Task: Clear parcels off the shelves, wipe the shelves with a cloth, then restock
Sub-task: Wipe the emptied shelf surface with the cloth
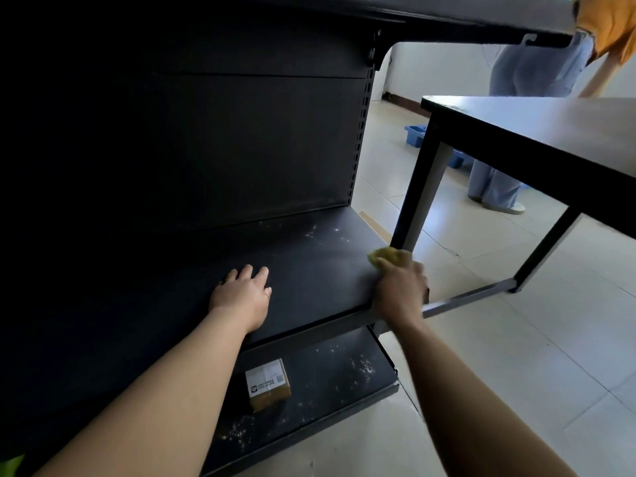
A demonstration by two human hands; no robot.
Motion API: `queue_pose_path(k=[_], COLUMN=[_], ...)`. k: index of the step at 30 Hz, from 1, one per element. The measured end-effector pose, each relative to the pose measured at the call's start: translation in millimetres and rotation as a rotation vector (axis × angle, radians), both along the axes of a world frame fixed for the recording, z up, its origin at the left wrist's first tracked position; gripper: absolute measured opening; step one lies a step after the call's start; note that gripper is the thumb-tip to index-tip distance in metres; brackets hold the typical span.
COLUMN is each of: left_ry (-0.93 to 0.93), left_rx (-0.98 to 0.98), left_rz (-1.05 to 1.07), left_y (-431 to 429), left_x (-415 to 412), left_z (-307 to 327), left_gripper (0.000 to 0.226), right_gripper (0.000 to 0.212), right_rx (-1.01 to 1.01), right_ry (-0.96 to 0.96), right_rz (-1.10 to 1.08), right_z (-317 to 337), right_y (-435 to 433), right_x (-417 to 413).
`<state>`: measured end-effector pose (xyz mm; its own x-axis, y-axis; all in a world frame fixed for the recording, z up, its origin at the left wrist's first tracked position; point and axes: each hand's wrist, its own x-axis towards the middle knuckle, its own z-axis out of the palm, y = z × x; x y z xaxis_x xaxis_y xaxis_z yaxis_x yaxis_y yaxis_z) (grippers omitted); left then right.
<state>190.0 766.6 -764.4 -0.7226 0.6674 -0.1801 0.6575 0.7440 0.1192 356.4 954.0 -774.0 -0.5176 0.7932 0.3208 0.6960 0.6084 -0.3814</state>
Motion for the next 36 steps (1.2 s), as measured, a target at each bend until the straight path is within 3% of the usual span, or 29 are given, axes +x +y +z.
queue_pose_path(k=[6,9,16,24,27,30,32,36], left_ry=[0.084,0.091,0.167,0.18,0.171,0.156,0.146,0.113], left_rx=[0.043,0.022,0.03,0.004,0.0,-0.003,0.002,0.041], left_rz=[0.069,0.039,0.0,-0.014,-0.013,-0.025,-0.031,-0.004], left_y=[-18,-18,-6,0,-2,-4,-5,-5], left_x=[-22,-34,-49,-53,-53,-54,-55,-61], left_z=[5,3,-5,-5,-7,-6,-6,-3], left_gripper=[0.044,0.042,0.045,0.047,0.048,0.048,0.049,0.054], right_gripper=[0.042,0.047,0.05,0.057,0.046,0.041,0.047,0.04], right_rx=[0.063,-0.032,-0.07,-0.085,-0.203,-0.169,-0.091,-0.06], right_ry=[-0.199,-0.25,-0.23,-0.278,-0.159,-0.119,-0.038,0.076], right_rz=[0.558,0.673,0.523,0.218,0.131,-0.016,0.038,0.458], right_z=[-4,-4,-10,-12,-12,-9,-6,0], right_y=[-74,-79,-21,66,80,83,69,15], right_x=[-100,-140,-153,-100,-80,-67,-68,-103])
